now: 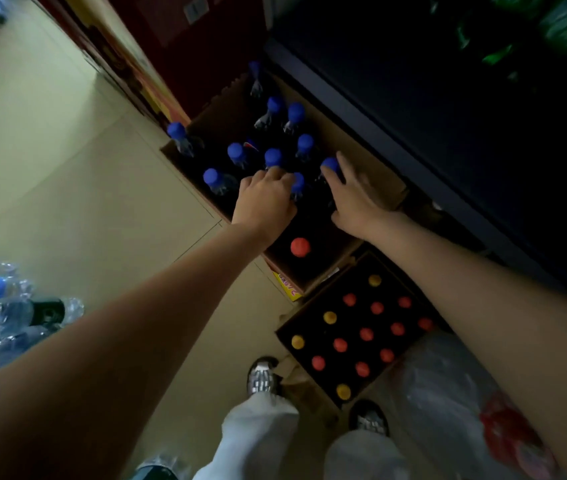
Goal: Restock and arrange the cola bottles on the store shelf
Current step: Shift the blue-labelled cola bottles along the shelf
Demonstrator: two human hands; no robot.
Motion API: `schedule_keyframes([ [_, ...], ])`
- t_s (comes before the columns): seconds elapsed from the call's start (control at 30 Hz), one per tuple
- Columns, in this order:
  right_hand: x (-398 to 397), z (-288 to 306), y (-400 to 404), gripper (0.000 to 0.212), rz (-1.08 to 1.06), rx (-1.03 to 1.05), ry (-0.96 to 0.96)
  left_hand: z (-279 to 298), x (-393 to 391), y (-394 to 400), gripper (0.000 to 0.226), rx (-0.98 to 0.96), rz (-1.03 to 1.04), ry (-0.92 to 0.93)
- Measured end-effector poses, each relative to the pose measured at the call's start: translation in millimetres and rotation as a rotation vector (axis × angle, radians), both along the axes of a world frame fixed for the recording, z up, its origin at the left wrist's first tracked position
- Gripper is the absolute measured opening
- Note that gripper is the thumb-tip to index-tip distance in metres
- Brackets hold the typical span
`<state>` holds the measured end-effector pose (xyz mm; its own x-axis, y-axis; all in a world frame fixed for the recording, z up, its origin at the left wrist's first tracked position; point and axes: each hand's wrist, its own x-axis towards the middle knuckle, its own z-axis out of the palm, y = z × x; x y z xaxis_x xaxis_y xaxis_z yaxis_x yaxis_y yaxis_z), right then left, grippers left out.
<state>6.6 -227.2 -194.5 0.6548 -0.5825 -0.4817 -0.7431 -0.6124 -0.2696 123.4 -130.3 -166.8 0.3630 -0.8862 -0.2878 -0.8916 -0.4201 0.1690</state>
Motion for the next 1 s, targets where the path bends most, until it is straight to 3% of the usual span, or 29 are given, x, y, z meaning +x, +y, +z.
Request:
schedule_keyframes([
  [0.13, 17.8, -29.1, -14.1, 0.077, 0.025, -0.063, 0.028, -25.5, 6.8, -16.6, 0.053, -0.004, -0.038, 0.055],
  [0.3, 22.6, -55.3, -19.8, 0.042, 0.011, -0.1, -0.057, -52.8, 13.5, -34.2, 0.057, 0.033, -0.06, 0.109],
  [0.5, 10.6, -54.9, -13.7, 0.045, -0.067, -0.081, -0.076, -64.0, 9.7, -53.7, 0.051, 0.11, -0.037, 0.02],
  [0.63, 2.8, -39.8, -8.7, 0.044, -0.201, -0.04, -0.11, -54.8, 2.2, -53.8, 0.053, 0.183, -0.156, -0.009],
  [0.83, -29.4, 33.6, -8.5, 0.047, -0.237, 0.003, -0.185, 18.8, -13.8, -63.8, 0.044, 0.1, -0.098, 0.041],
  [1.0, -61.2, 145.0, 7.2, 0.039, -0.207, 0.076, -0.287, 121.0, -33.5, -43.8, 0.047, 0.017, -0.018, 0.122],
])
